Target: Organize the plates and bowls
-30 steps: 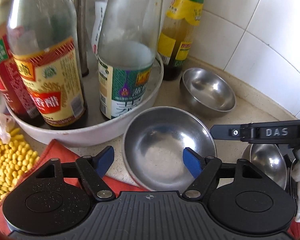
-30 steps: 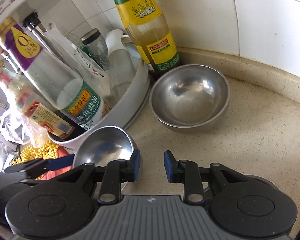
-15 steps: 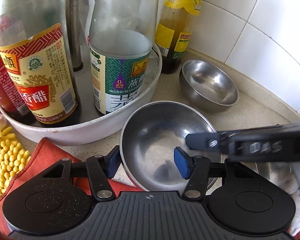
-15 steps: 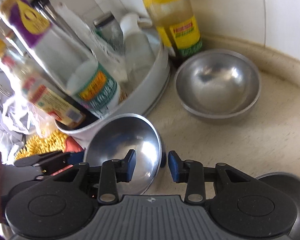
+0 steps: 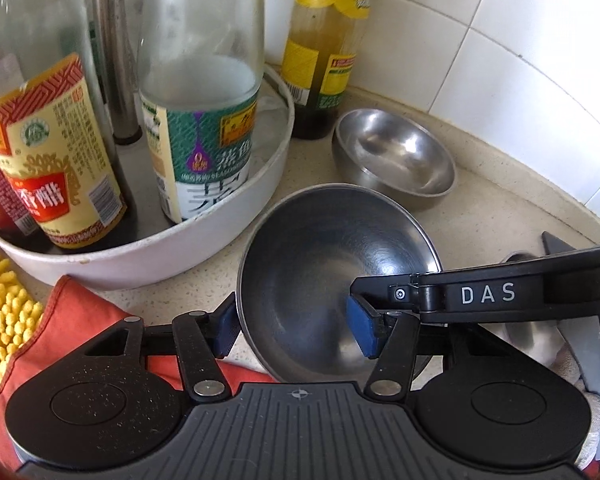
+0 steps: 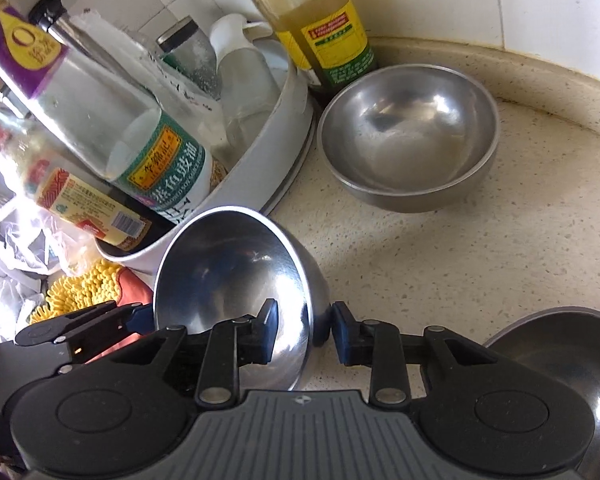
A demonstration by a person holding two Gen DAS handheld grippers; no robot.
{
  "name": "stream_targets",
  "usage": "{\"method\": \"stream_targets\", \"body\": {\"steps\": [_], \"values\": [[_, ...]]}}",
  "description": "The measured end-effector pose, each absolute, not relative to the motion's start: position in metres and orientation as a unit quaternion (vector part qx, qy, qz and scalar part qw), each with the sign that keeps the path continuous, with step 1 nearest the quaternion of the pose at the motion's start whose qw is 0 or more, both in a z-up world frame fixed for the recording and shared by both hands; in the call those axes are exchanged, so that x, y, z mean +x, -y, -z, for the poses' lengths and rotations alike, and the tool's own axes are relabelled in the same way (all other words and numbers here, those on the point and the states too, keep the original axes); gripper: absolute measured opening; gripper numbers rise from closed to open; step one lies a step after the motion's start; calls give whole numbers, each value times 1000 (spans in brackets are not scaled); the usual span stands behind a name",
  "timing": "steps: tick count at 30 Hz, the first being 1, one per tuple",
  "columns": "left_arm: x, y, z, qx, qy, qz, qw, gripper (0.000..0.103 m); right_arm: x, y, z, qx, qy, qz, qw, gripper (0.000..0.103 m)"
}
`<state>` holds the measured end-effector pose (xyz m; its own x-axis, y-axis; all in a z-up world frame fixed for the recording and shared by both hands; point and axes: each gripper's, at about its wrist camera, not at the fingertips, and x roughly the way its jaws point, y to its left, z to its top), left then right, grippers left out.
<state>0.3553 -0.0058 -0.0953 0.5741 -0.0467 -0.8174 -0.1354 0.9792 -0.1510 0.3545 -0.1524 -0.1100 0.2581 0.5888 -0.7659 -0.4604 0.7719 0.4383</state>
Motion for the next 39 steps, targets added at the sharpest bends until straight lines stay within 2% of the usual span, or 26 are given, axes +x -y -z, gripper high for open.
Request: {"method": "stream_targets", "body": {"steps": [14,27,39], "values": [[350,23,55,-75,-413,-5,907,66,346,176,68,89,-465,-328,817,29],[341,78,17,-31,-377,62,923,67,306,237,28,109,-423,-283,854,28],[327,138,15,22,-379,133,915,67,267,298,26,124,-436,-226,862,28]]}}
